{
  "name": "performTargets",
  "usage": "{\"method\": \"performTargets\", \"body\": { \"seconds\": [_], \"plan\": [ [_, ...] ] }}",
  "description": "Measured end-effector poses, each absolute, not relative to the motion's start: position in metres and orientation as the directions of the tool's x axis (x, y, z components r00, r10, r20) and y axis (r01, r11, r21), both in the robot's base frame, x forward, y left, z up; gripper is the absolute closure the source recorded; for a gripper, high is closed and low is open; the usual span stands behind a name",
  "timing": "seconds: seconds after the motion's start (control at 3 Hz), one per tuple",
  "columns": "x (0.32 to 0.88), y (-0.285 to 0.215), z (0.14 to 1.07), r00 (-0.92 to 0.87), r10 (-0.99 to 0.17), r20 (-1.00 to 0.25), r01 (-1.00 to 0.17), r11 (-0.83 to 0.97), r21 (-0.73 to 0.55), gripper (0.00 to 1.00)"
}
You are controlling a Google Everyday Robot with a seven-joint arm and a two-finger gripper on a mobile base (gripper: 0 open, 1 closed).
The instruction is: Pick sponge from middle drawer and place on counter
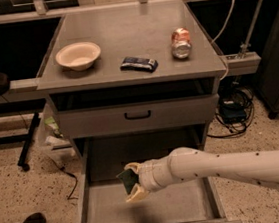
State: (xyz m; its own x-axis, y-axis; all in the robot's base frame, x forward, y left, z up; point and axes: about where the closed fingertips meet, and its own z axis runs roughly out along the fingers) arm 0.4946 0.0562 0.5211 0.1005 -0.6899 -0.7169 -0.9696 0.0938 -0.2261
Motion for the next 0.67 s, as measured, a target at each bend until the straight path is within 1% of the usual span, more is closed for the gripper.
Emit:
{"method": "performTargets", "body": {
  "seconds": [0.67],
  "plan": [
    [0.516, 0.002, 0.655, 0.153, -0.724, -0.672, -0.947, 0.087, -0.309, 1.00]
  ]
}}
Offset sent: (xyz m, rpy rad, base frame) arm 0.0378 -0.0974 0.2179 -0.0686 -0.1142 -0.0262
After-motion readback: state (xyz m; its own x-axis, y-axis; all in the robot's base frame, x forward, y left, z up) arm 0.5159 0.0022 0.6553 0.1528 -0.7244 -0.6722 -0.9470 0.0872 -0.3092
